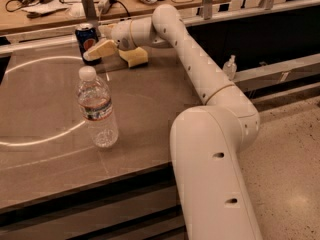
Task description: Knock pepsi can over
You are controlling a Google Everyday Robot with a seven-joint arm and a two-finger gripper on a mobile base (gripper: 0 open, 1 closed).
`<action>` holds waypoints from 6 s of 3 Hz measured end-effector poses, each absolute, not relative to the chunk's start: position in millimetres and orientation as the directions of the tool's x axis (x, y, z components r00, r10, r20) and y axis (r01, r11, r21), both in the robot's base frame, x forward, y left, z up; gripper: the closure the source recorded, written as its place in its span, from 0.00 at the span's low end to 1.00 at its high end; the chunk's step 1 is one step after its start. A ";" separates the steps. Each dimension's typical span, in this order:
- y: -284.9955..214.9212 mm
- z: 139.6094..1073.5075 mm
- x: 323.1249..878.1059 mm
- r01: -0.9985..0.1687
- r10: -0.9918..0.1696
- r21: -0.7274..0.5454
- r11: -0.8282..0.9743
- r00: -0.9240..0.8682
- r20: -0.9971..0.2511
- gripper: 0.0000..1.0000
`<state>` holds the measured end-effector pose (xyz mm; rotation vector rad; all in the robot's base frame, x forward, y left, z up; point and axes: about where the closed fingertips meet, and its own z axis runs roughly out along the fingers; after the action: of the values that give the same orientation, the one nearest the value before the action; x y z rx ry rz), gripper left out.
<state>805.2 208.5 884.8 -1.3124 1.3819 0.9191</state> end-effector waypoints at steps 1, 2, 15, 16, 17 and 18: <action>215.2 885.1 800.4 -0.990 -0.260 -0.088 0.110 0.057 -0.964 0.41; 212.2 888.7 799.0 -0.990 -0.271 -0.088 0.114 0.054 -0.961 0.65; 14.0 930.5 638.5 -0.666 -0.666 -0.346 -0.661 0.733 -0.137 1.00; 14.4 928.2 635.1 -0.619 -0.625 -0.341 -0.708 0.773 -0.106 1.00; 15.1 917.1 632.0 -0.553 -0.574 -0.311 -0.773 0.818 -0.029 1.00; 12.8 902.1 632.1 -0.513 -0.545 -0.281 -0.811 0.837 0.046 1.00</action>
Offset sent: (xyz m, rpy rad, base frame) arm -0.0062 -0.0091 0.0119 -0.0409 0.0107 -0.0067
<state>632.1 12.8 902.1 -2.7599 0.8091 -0.1814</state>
